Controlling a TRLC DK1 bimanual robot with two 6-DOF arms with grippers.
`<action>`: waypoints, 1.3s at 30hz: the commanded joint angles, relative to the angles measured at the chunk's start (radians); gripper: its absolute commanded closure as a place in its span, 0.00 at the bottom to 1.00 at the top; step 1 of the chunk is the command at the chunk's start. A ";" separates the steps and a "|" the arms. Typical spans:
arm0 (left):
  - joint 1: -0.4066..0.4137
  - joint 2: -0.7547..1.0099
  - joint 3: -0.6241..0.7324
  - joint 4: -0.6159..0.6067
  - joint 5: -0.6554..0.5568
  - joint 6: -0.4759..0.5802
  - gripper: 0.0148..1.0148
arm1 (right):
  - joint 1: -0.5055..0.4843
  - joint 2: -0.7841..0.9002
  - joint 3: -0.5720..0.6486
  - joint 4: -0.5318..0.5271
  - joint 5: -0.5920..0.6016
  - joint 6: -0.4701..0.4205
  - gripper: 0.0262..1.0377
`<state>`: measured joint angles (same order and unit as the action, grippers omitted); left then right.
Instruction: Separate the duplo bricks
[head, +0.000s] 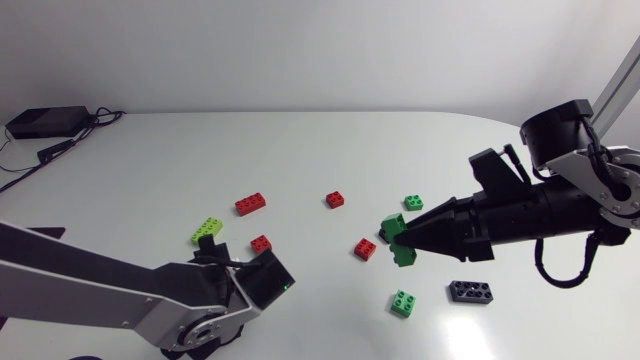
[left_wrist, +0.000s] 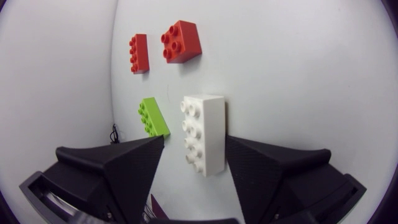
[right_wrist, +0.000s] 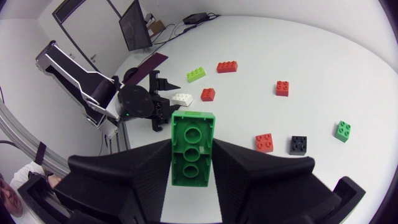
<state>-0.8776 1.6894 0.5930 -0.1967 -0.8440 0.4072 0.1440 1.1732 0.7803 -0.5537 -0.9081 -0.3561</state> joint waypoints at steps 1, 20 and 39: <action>-0.004 -0.065 0.031 -0.060 0.029 0.004 0.09 | -0.001 -0.009 -0.026 0.003 0.003 0.008 0.67; 0.559 -0.214 0.508 -0.441 1.680 0.093 0.04 | 0.034 0.028 0.005 0.094 -0.132 0.174 0.67; 0.408 0.029 0.680 -0.503 2.088 0.196 0.06 | -0.001 0.169 0.105 0.219 -0.331 0.293 0.67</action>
<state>-0.4473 1.6871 1.2282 -0.6815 1.2091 0.5838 0.1505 1.3254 0.8547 -0.3397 -1.2171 -0.0883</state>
